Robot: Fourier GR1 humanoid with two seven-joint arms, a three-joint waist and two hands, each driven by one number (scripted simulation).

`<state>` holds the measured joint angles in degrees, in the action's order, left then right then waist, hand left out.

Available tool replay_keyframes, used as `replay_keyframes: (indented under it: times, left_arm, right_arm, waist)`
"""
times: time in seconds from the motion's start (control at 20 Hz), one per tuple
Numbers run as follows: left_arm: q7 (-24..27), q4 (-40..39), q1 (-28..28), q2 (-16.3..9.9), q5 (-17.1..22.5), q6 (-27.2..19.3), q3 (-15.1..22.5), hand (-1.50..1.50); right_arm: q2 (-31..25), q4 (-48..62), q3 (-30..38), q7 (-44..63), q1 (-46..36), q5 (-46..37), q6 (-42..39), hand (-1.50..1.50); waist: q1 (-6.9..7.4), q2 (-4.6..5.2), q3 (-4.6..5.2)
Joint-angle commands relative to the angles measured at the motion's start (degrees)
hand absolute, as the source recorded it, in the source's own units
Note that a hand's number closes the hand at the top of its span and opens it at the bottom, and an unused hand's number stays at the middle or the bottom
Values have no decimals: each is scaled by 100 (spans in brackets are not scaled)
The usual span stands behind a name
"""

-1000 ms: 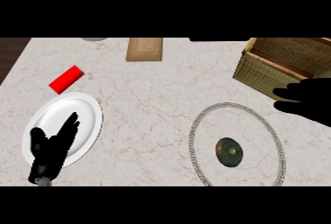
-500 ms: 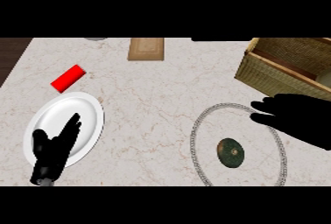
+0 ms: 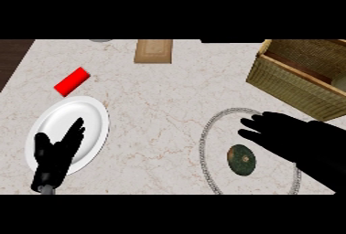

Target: Pick the squash from the placemat and place it in the basket

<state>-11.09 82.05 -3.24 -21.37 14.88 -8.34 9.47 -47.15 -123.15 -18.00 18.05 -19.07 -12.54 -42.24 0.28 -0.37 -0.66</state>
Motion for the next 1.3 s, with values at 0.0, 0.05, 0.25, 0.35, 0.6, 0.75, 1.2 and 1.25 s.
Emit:
replay_keyframes:
  times: [0.0,0.05,0.25,0.35,0.6,0.75,1.2,1.25]
  left_arm:
    - [5,-312,-452,140,-56,85,149,0]
    - [-77,-363,-233,174,-104,32,118,0]
    - [-195,-290,-348,230,-126,-78,70,0]
    - [-167,-573,-108,150,-152,36,-35,0]
    - [-109,-463,-239,241,-242,40,-12,0]
    - [-283,-48,-437,247,-336,8,131,0]
    - [-227,-156,-361,344,-384,109,-4,0]
    - [-127,-378,-340,240,-265,288,-161,0]
  right_arm:
    - [390,135,-579,-73,167,-845,214,-150]
    - [314,365,-423,-428,273,-975,247,-150]
    - [360,680,-617,-924,559,-1523,596,-150]
    - [459,1030,-662,-1210,427,-1679,690,-150]
    - [435,823,-747,-1413,825,-2068,874,-150]
    - [826,1813,-777,-1808,497,-2376,1287,-150]
    - [1244,2147,-924,-2019,519,-2816,1463,-150]
    - [1437,2095,-1170,-1897,534,-2958,1490,-150]
  waist:
    - [43,49,63]
    - [6,51,61]
    - [-3,50,58]
    - [1,64,61]
    - [-55,39,64]
    - [52,54,60]
    - [5,47,64]
    - [5,49,66]
